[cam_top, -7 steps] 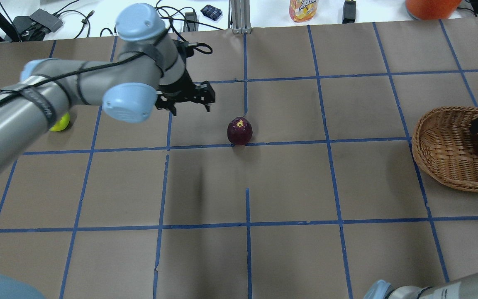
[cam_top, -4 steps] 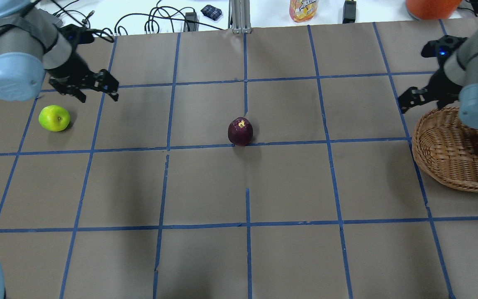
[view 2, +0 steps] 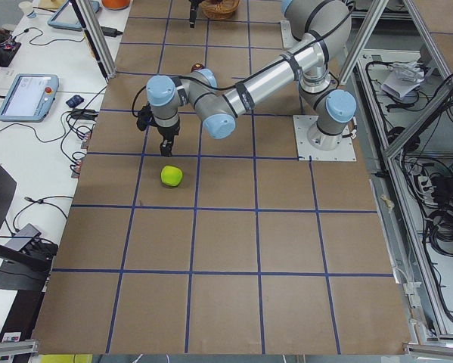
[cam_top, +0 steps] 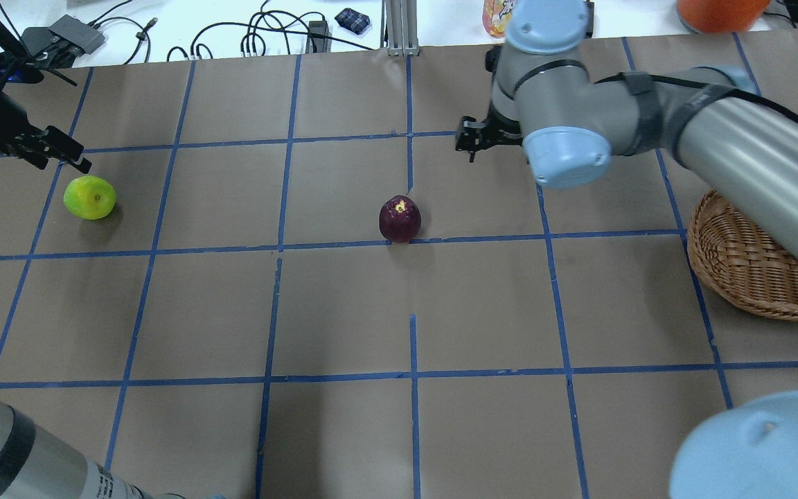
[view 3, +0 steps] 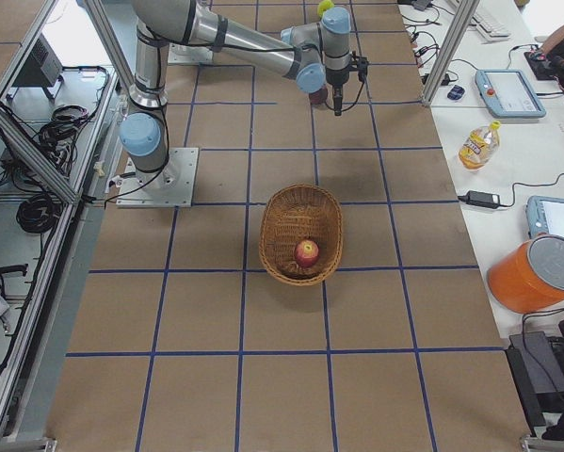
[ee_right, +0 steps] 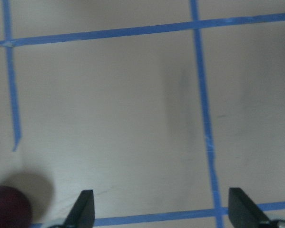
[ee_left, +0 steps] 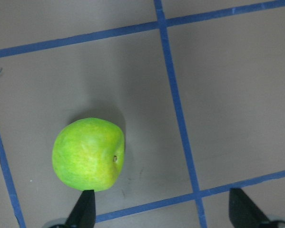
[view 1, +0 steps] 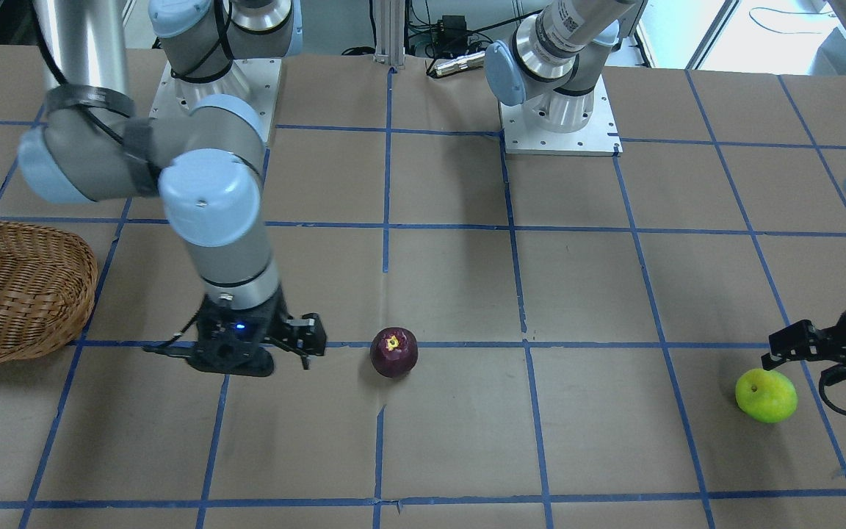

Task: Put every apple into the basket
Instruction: 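Grasp the dark apple with the right gripper while the left gripper grasps the green apple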

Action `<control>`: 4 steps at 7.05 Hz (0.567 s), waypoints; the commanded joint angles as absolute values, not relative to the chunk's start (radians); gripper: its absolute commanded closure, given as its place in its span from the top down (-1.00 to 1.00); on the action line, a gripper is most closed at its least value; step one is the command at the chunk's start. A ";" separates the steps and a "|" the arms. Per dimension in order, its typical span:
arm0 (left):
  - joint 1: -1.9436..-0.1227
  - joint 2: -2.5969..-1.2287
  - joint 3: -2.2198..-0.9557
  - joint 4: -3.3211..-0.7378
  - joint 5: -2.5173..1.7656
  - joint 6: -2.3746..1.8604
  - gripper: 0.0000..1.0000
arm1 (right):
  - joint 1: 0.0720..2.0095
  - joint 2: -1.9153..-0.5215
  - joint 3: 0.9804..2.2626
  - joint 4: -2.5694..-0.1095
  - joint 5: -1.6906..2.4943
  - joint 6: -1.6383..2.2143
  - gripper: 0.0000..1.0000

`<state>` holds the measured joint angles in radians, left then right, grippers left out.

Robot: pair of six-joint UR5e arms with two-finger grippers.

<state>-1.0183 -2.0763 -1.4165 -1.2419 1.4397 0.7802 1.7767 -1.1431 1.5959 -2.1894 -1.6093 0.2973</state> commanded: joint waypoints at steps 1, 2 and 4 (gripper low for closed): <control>-0.999 -2.170 -1.348 -1.252 1.384 0.825 1.00 | 1.919 -1.071 1.522 -2.183 -1.618 0.482 1.00; -0.974 -2.184 -1.350 -1.273 1.381 0.827 1.00 | 1.933 -1.063 1.525 -2.184 -1.617 0.489 1.00; -0.963 -2.223 -1.350 -1.270 1.381 0.828 1.00 | 1.963 -0.996 1.522 -2.216 -1.612 0.483 1.00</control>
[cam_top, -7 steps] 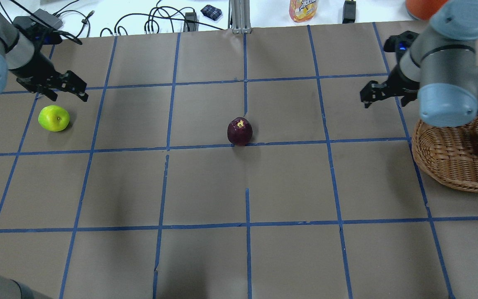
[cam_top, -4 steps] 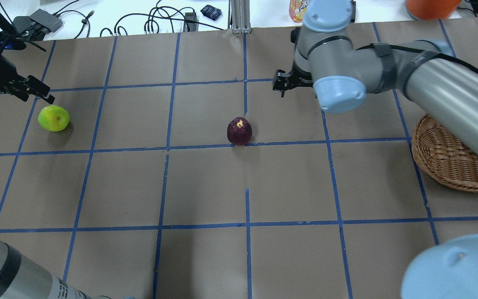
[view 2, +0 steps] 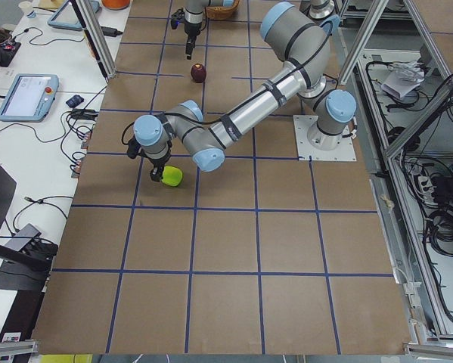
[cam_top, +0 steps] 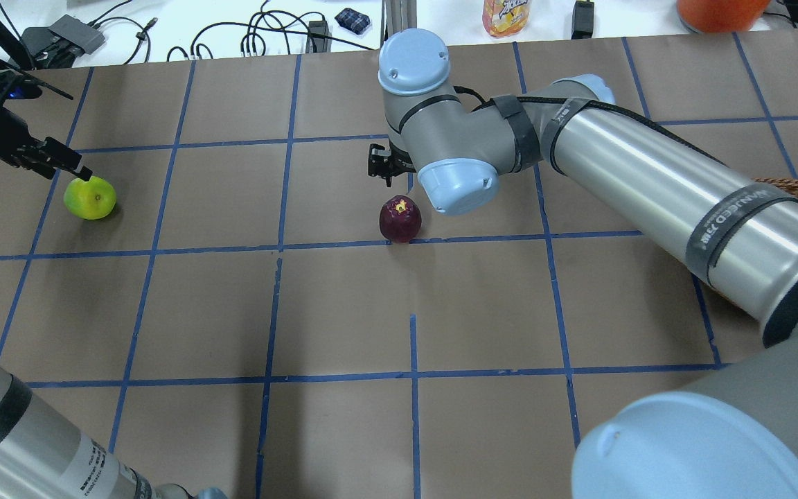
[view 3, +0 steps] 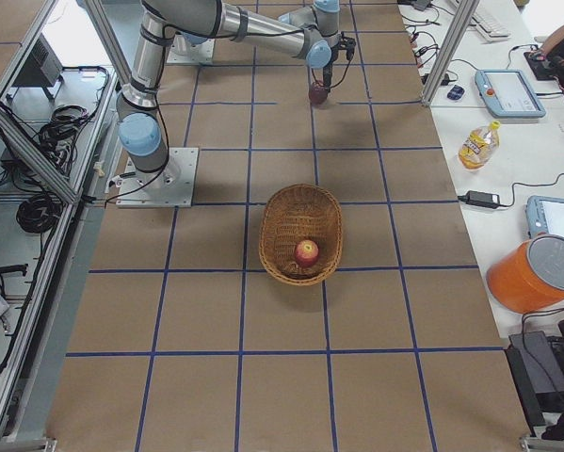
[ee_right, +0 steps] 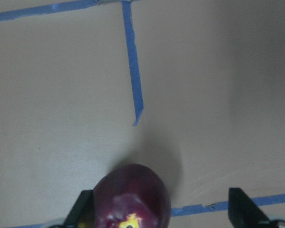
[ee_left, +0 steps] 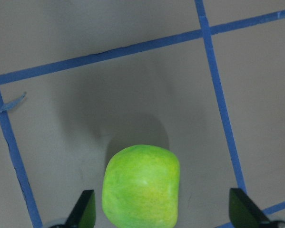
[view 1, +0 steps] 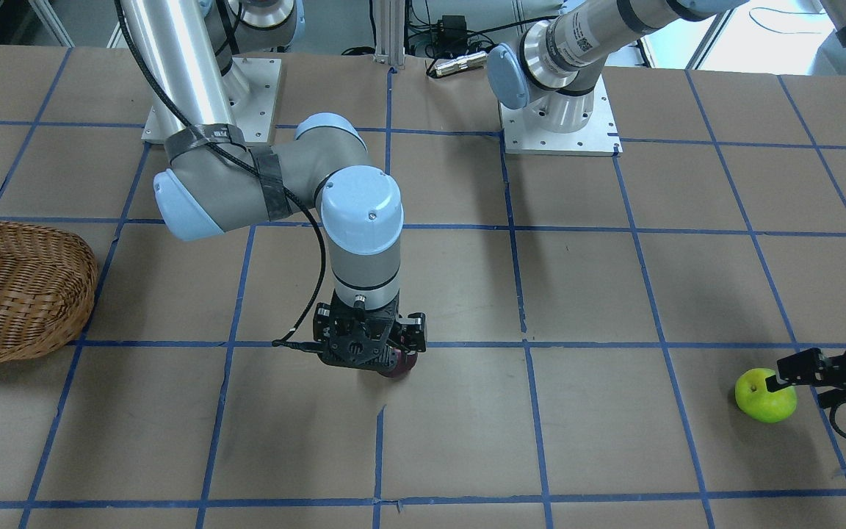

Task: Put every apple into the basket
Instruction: 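Grasp the dark apple with the right gripper while the left gripper grasps the green apple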

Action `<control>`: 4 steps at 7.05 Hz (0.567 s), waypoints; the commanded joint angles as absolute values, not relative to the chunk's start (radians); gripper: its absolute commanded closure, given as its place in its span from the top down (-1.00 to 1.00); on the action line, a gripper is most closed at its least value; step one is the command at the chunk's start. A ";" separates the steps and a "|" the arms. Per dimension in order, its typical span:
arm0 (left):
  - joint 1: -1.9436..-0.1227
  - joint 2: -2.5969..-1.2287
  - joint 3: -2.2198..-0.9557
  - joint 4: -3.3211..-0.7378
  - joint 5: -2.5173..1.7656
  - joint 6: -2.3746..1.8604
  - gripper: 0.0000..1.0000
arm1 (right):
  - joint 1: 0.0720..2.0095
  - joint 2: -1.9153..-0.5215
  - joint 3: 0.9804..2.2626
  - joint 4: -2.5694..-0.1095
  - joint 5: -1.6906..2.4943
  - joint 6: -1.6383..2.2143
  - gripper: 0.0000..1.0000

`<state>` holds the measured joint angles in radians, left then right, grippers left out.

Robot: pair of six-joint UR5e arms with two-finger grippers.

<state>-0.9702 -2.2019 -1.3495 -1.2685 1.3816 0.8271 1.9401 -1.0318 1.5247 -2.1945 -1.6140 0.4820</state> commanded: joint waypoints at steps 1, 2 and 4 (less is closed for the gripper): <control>-0.963 -2.233 -1.365 -1.267 1.378 0.828 1.00 | 1.967 -0.983 1.525 -2.217 -1.599 0.480 1.00; -0.963 -2.244 -1.367 -1.270 1.374 0.827 1.00 | 1.967 -0.971 1.525 -2.220 -1.580 0.474 1.00; -0.963 -2.256 -1.362 -1.273 1.367 0.828 0.38 | 1.967 -0.936 1.532 -2.221 -1.583 0.471 0.88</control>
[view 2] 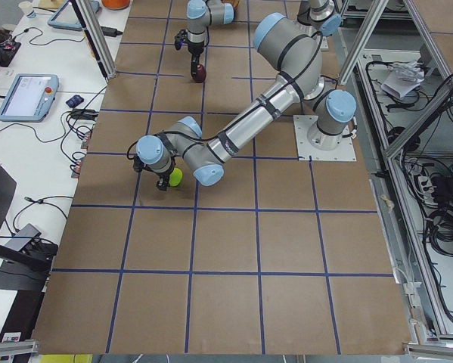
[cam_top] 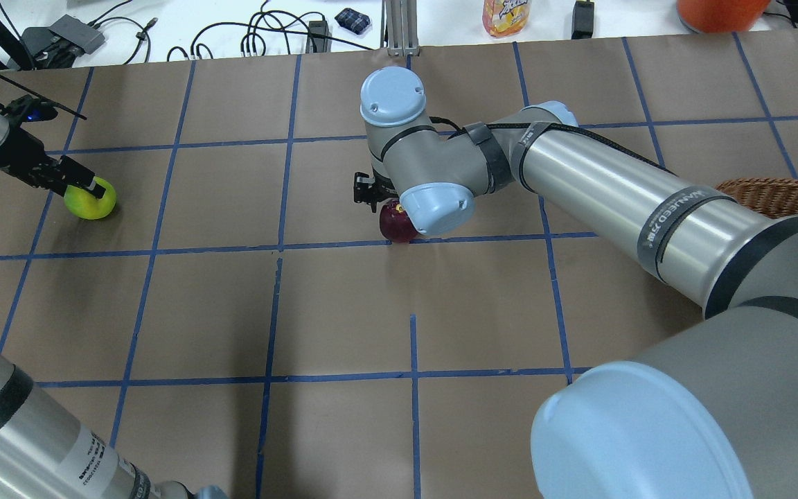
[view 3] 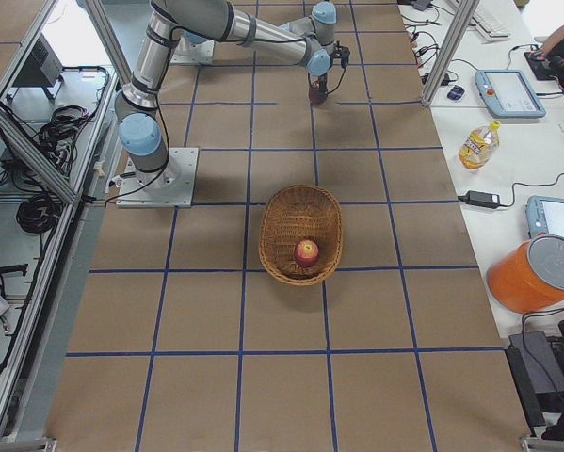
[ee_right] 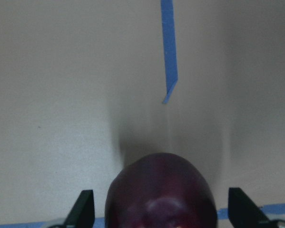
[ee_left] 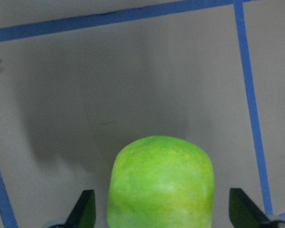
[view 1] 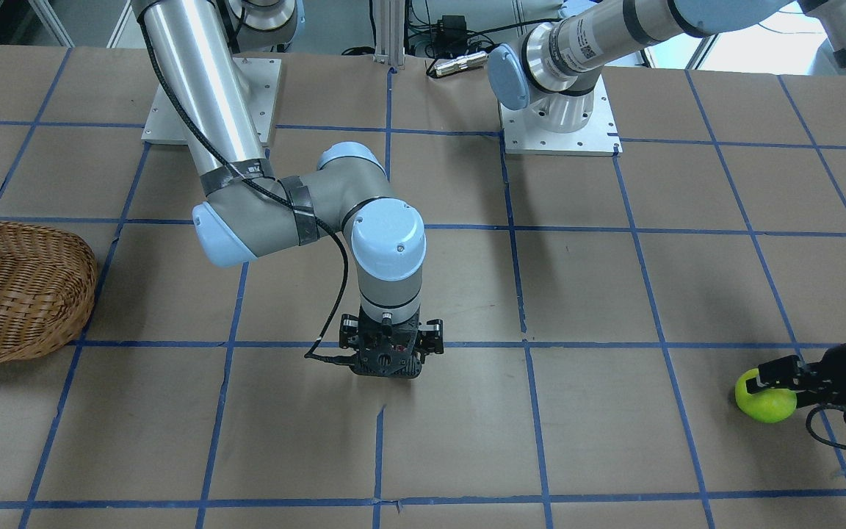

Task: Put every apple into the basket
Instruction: 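Carry the dark apple to the basket with right gripper while left moves green apple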

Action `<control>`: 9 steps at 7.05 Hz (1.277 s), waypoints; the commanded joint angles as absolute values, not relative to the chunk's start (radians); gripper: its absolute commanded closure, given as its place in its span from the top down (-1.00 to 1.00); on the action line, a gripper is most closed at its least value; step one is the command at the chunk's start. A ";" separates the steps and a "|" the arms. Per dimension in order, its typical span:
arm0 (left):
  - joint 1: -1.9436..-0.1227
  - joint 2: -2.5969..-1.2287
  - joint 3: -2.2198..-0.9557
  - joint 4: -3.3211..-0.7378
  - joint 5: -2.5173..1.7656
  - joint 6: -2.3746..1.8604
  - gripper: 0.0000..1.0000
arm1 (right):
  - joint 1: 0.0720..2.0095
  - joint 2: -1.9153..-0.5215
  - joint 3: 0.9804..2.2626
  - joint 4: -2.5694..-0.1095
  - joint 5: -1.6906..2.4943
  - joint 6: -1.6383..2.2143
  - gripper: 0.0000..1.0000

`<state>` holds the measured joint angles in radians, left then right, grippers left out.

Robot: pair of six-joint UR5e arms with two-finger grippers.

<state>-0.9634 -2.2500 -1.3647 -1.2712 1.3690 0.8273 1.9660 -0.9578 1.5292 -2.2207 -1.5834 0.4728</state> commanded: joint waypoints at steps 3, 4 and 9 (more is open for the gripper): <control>-1.011 -2.180 -1.338 -1.458 1.374 0.784 -0.84 | 1.948 -0.959 1.508 -2.201 -1.585 0.437 -0.32; -1.082 -2.128 -1.342 -1.524 1.374 0.706 -0.84 | 1.913 -1.015 1.487 -2.137 -1.586 0.434 -0.33; -1.498 -1.997 -1.420 -1.507 1.339 0.017 -0.84 | 1.287 -1.320 1.671 -1.933 -1.598 -0.309 -0.33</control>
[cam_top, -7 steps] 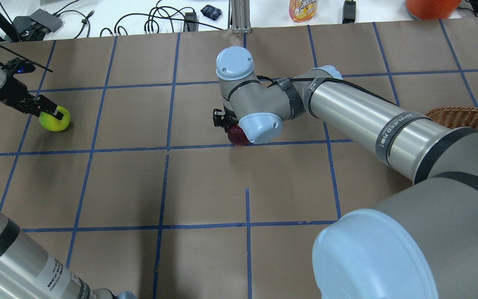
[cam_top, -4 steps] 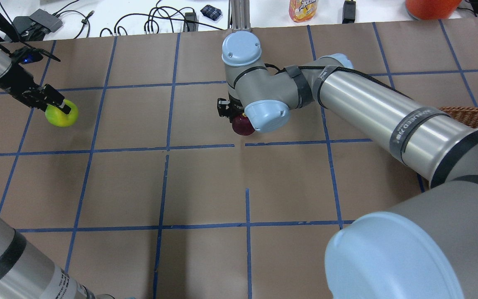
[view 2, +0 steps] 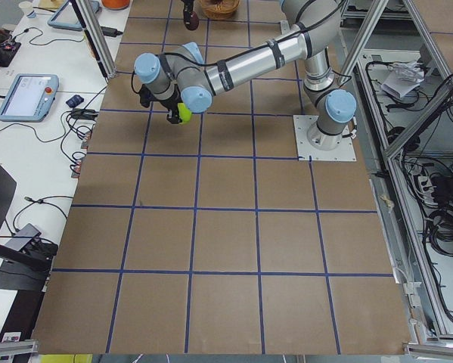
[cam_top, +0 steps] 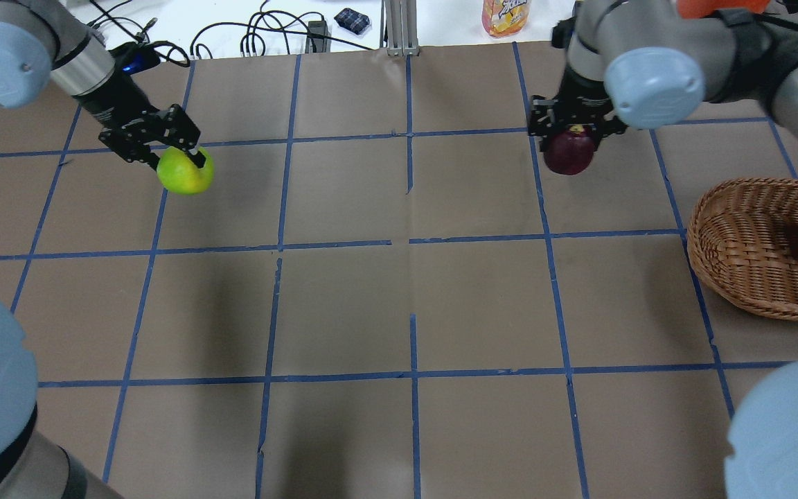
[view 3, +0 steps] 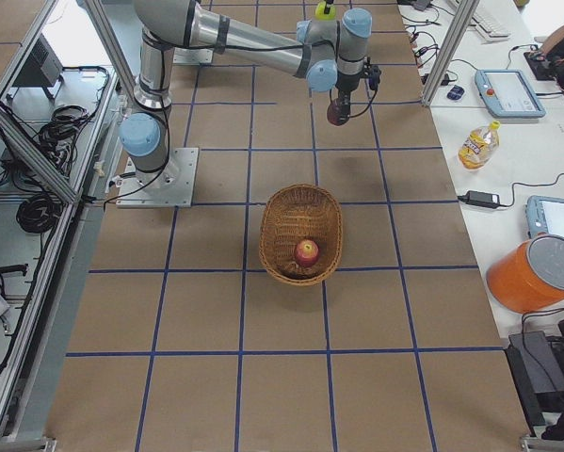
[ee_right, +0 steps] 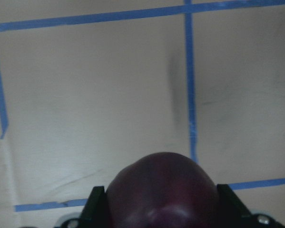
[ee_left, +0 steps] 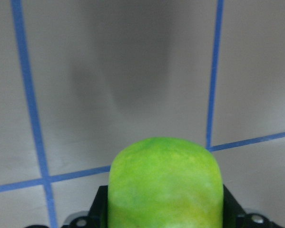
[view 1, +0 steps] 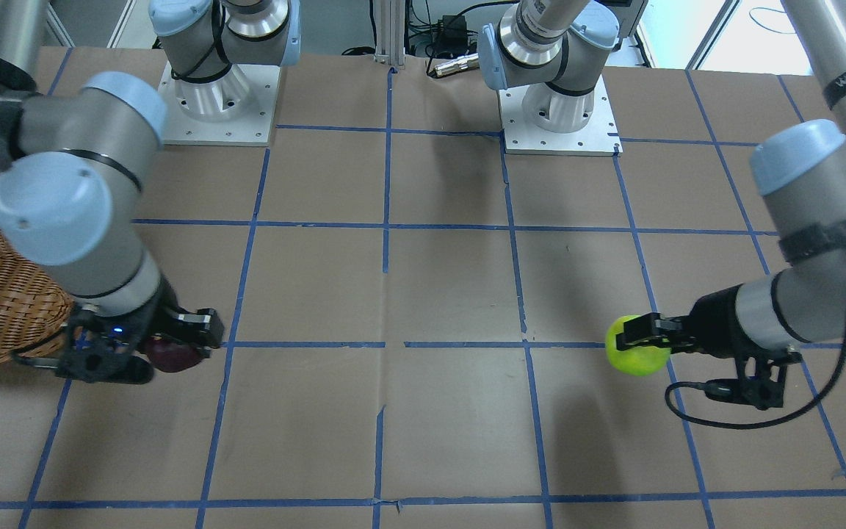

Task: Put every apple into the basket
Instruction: 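Carry the dark apple to the basket with right gripper while left moves green apple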

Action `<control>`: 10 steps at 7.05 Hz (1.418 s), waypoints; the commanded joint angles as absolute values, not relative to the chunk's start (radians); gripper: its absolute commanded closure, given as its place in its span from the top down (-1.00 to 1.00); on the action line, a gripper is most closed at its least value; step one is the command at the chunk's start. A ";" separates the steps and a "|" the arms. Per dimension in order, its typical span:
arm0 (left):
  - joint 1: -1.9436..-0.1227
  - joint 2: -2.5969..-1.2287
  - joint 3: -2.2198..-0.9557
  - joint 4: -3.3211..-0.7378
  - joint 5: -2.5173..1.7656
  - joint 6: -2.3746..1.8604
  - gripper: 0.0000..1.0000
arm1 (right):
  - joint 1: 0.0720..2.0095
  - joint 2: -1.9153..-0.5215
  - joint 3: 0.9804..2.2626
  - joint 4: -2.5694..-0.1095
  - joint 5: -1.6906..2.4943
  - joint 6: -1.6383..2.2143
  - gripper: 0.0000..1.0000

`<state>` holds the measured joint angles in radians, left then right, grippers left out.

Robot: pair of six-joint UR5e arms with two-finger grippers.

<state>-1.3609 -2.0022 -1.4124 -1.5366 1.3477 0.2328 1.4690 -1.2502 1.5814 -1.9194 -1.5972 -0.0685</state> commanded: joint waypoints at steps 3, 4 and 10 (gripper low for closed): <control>-1.814 -2.107 -1.440 -1.144 1.368 -0.423 -0.84 | 0.916 -1.315 1.931 -2.335 -1.575 -0.769 -0.30; -1.904 -2.138 -1.446 -1.044 1.461 -0.446 -0.76 | 0.910 -1.302 1.975 -2.405 -1.575 -0.787 -0.25; -1.854 -2.085 -1.511 -1.056 1.499 -0.341 1.00 | 0.999 -1.400 1.945 -2.259 -1.566 -0.685 1.00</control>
